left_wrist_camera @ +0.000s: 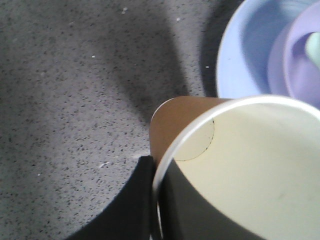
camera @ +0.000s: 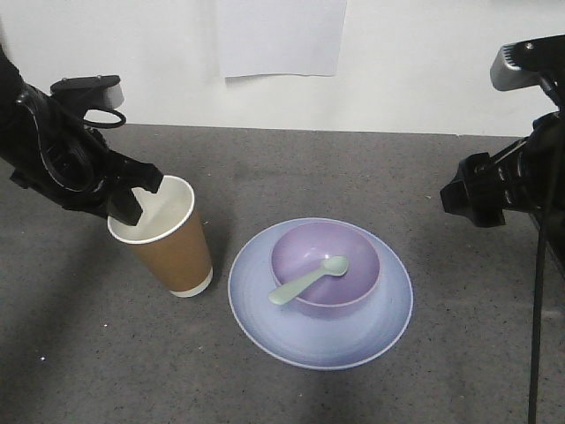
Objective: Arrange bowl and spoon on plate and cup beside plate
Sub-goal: 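Set the paper cup down beside the plate and release it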
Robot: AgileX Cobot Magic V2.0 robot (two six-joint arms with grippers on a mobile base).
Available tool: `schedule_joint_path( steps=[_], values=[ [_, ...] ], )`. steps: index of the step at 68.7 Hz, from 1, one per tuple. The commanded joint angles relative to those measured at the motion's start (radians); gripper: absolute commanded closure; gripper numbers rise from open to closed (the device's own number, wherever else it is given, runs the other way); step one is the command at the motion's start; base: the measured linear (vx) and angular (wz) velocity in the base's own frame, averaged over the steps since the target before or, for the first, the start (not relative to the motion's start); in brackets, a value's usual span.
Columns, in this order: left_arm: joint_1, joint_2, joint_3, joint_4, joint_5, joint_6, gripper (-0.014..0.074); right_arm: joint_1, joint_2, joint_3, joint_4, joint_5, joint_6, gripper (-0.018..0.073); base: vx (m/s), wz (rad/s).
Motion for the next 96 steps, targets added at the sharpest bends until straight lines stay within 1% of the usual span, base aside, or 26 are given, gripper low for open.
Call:
schedule_joint_path(
  steps=[1,24,31,39,42,50,66,77,84,96],
  values=[
    [-0.006,-0.023,-0.024,0.001,-0.030,-0.019,0.0604,-0.003,-0.025,-0.023,-0.007,-0.052,-0.003,-0.0034,0.00,0.00],
    [-0.006,0.021,-0.024,0.002,-0.025,-0.020,0.0596,-0.003,-0.025,-0.023,-0.008,-0.052,-0.003,-0.0034,0.00,0.00],
    [-0.006,0.028,-0.024,0.002,-0.024,-0.020,0.0586,-0.003,-0.025,-0.023,-0.008,-0.052,-0.003,-0.0034,0.00,0.00],
    [-0.006,0.028,-0.024,0.002,-0.026,-0.020,0.0554,-0.003,-0.025,-0.023,-0.008,-0.052,-0.003,-0.0034,0.00,0.00],
    [-0.006,0.028,-0.024,0.002,-0.026,-0.020,0.0533,-0.003,-0.025,-0.023,-0.008,-0.052,-0.003,-0.0034,0.00,0.00],
    [-0.006,0.028,-0.024,0.002,-0.026,-0.020,0.0441,-0.003,-0.025,-0.023,-0.008,-0.052,-0.003,-0.0034,0.00,0.00],
    [-0.006,0.026,-0.024,0.002,-0.035,-0.020,0.0181,-0.003,-0.025,-0.023,-0.008,-0.052,-0.003,-0.0034,0.00,0.00],
    [-0.005,0.024,-0.028,0.002,-0.047,-0.020,0.0041,-0.003,-0.025,-0.023,-0.008,-0.052,-0.003,-0.0034,0.00,0.00],
    [-0.005,0.013,-0.028,0.003,-0.070,-0.020,0.0007,-0.003,-0.025,-0.023,-0.008,-0.051,-0.003,-0.0034,0.00,0.00],
    [-0.005,-0.059,-0.028,0.038,-0.135,-0.023,0.0006,-0.003,-0.025,-0.023,-0.008,-0.052,0.005,-0.0034,0.00,0.00]
  ],
)
